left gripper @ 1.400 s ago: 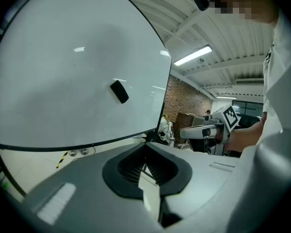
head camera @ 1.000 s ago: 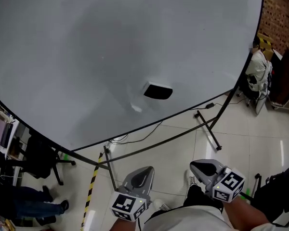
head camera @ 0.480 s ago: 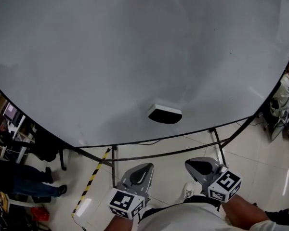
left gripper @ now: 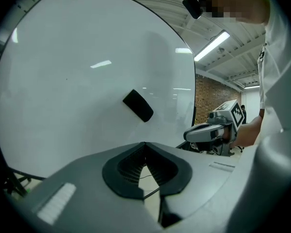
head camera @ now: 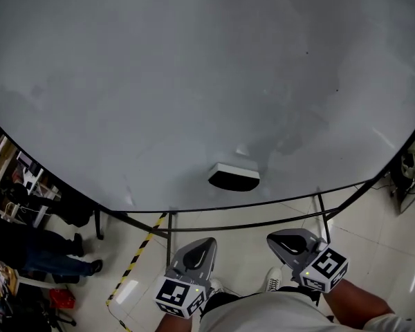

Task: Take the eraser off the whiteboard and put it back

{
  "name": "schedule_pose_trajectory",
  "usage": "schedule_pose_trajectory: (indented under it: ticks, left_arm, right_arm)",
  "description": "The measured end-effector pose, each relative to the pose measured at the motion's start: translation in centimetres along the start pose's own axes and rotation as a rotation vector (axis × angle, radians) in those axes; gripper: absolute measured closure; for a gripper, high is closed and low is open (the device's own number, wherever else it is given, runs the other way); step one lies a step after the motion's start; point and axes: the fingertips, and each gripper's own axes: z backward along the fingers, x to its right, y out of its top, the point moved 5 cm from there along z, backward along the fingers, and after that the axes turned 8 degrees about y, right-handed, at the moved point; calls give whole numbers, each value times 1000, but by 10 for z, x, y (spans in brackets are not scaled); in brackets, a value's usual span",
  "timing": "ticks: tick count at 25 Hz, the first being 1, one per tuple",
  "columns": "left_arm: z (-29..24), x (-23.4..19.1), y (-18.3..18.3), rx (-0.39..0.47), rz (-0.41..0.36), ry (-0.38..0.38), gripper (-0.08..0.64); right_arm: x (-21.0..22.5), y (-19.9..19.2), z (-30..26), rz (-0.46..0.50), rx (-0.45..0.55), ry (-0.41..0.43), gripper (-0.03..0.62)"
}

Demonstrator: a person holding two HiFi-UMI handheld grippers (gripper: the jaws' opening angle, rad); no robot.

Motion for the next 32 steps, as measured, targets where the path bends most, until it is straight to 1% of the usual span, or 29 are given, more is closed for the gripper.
schedule_pose_trajectory:
  ticks: [2, 4, 7, 9, 14, 19, 20, 22, 24, 26, 28, 30, 32]
  left_arm:
    - [-3, -10, -1, -6, 10, -8, 548]
    - [-5, -17, 2, -12, 22, -33, 548]
    - [-6, -24, 8, -4, -1, -89, 548]
    - [-7, -30, 10, 4, -1, -117, 548]
    - [-5, -38, 5, 9, 3, -186, 548]
    - [-6, -44, 1, -6, -17, -209, 548]
    - [-6, -44, -1, -9, -26, -210, 548]
    - [-7, -46, -3, -14, -36, -209, 548]
    - [-7, -47, -6, -24, -26, -209, 548]
    - [-6, -47, -10, -33, -16, -210, 548]
    - [-5, -47, -14, -42, -10, -211, 548]
    - [-3, -48, -16, -49, -5, -208, 548]
    - [-2, -51, -17, -51, -1, -200, 548]
  right_arm:
    - [-1, -3, -4, 1, -1, -38, 591]
    - [-4, -6, -8, -3, -4, -84, 591]
    - [-8, -7, -15, -7, -2, -152, 591]
    - [-10, -7, -20, -3, 3, -191, 590]
    - [-21, -5, -30, 9, -6, -266, 591]
    - [-24, -2, -36, 37, -8, -323, 590]
    - [-24, -1, -37, 54, -15, -336, 579]
    - [-23, 4, -41, 109, -56, -367, 520]
    - [-20, 14, -47, 200, -104, -405, 455]
    - [-15, 25, -53, 301, -136, -461, 434]
    - [-11, 42, -59, 395, -173, -515, 430]
    - [-5, 54, -66, 470, -161, -558, 421]
    - [0, 62, -72, 527, -157, -591, 398]
